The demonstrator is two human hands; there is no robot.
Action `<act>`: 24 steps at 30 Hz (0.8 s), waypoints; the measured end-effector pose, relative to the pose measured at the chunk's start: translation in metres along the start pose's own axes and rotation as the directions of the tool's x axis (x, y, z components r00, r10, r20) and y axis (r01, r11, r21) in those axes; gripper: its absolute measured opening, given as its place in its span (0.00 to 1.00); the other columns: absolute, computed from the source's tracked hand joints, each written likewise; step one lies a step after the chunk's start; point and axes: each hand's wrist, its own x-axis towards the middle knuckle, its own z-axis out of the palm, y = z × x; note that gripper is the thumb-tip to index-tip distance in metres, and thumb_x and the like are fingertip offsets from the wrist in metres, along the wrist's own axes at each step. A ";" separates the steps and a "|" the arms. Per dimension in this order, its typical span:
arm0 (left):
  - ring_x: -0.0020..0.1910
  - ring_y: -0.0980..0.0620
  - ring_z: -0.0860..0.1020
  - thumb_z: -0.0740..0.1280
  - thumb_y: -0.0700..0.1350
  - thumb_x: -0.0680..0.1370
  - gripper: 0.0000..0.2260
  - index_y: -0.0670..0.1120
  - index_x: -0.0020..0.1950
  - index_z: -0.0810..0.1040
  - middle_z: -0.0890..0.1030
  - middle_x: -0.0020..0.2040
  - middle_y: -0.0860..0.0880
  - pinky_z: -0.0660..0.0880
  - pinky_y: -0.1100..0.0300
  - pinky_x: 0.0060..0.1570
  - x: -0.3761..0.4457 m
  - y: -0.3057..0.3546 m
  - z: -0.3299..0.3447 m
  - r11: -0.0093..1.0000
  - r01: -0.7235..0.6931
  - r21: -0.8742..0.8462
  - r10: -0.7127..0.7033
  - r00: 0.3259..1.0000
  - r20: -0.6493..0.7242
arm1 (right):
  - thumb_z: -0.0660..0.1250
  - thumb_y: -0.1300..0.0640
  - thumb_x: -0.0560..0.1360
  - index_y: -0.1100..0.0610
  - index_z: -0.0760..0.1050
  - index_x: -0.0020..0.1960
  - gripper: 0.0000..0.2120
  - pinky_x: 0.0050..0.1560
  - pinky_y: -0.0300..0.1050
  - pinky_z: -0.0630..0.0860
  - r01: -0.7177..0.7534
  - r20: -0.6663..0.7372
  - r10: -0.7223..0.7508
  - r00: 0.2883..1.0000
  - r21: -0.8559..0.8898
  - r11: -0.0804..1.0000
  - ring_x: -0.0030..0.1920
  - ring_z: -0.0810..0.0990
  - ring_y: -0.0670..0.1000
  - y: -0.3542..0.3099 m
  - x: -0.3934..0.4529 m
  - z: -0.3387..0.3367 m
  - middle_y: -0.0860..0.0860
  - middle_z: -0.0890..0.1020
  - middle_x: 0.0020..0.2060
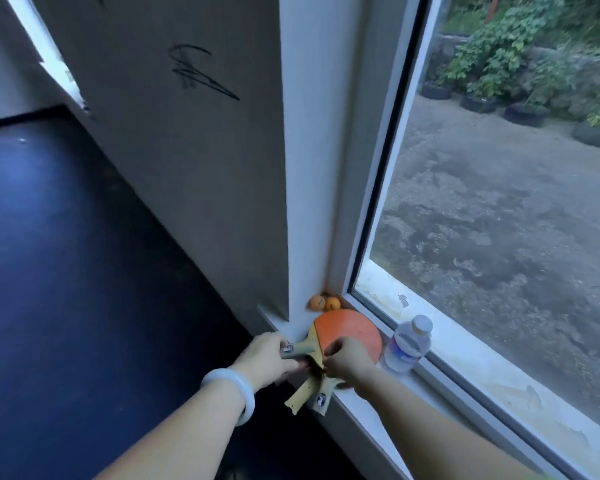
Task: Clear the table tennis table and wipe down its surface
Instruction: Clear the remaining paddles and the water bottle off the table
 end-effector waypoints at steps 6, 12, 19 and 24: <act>0.56 0.54 0.73 0.71 0.53 0.75 0.20 0.49 0.64 0.73 0.73 0.61 0.52 0.72 0.60 0.56 -0.036 -0.081 -0.097 0.986 0.157 -0.053 -0.165 0.965 -0.202 | 0.66 0.63 0.72 0.55 0.75 0.45 0.04 0.41 0.41 0.75 0.331 0.159 -0.298 0.941 -0.264 0.906 0.43 0.80 0.53 -0.131 0.001 0.047 0.52 0.79 0.40; 0.60 0.51 0.73 0.71 0.52 0.76 0.20 0.48 0.65 0.72 0.73 0.64 0.49 0.71 0.58 0.59 -0.097 -0.175 -0.214 0.941 0.287 -0.177 -0.335 0.854 -0.398 | 0.71 0.60 0.71 0.54 0.74 0.48 0.09 0.36 0.37 0.71 0.581 0.304 -0.503 0.809 -0.288 0.761 0.40 0.76 0.49 -0.289 -0.015 0.127 0.50 0.78 0.45; 0.63 0.48 0.73 0.70 0.53 0.77 0.22 0.47 0.67 0.71 0.71 0.67 0.48 0.71 0.55 0.62 -0.184 -0.310 -0.343 0.869 0.388 -0.307 -0.495 0.678 -0.544 | 0.70 0.55 0.76 0.56 0.74 0.44 0.07 0.42 0.41 0.66 0.821 0.541 -0.627 0.561 -0.464 0.333 0.47 0.74 0.51 -0.480 -0.041 0.250 0.53 0.74 0.45; 0.61 0.49 0.73 0.71 0.53 0.76 0.22 0.45 0.66 0.71 0.71 0.65 0.48 0.72 0.56 0.61 -0.239 -0.397 -0.424 0.829 0.448 -0.333 -0.552 0.569 -0.609 | 0.65 0.53 0.79 0.63 0.79 0.45 0.12 0.55 0.44 0.71 0.836 0.617 -0.614 0.493 -0.533 0.135 0.60 0.78 0.55 -0.588 -0.055 0.323 0.59 0.80 0.56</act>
